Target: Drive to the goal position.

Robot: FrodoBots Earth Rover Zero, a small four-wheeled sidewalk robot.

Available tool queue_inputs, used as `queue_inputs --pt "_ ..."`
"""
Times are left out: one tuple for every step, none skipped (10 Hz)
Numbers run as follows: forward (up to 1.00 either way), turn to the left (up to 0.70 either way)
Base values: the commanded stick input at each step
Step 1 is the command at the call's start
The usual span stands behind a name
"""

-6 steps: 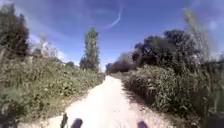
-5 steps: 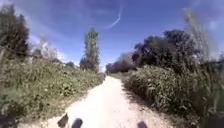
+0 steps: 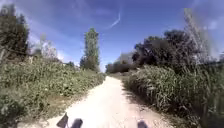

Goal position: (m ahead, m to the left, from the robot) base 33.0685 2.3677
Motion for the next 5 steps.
queue_inputs --pt "0.70 0.00" --pt "0.70 0.00" --pt "0.70 0.00" --pt "0.70 0.00" --pt "0.70 0.00"
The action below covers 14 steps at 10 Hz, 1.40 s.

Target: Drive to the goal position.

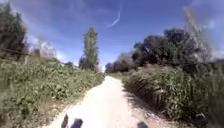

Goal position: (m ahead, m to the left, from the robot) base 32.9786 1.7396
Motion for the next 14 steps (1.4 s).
queue_inputs --pt "0.70 0.00" --pt "0.70 0.00" --pt "0.70 0.00" --pt "0.70 0.00" --pt "0.70 0.00" --pt "0.70 0.00" --pt "0.70 0.00" --pt "0.70 0.00" --pt "0.70 0.00" --pt "0.70 0.00" --pt "0.70 -0.14" --pt "0.70 -0.32" --pt "0.70 -0.35" --pt "0.70 -0.29"
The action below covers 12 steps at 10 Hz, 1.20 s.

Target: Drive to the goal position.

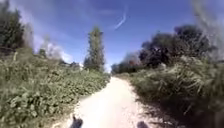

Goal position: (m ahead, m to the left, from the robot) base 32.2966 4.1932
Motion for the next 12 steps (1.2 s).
queue_inputs --pt "0.70 -0.13" --pt "0.70 0.00" --pt "0.70 0.00" --pt "0.70 0.00" --pt "0.70 0.00" --pt "0.70 0.00" --pt "0.70 0.00" --pt "0.70 0.00" --pt "0.70 0.00" --pt "0.70 0.00" --pt "0.70 0.00" --pt "0.70 0.00"
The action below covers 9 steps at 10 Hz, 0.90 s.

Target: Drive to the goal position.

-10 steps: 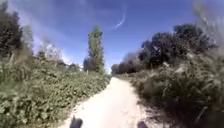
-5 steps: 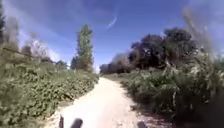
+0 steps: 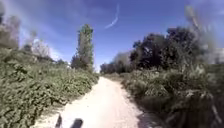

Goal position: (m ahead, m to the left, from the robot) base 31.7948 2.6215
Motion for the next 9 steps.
queue_inputs --pt "0.70 0.00" --pt "0.70 0.00" --pt "0.70 0.00" --pt "0.70 0.00" --pt "0.70 0.00" --pt "0.70 0.00" --pt "0.70 0.00" --pt "0.70 0.00" --pt "0.70 0.00"
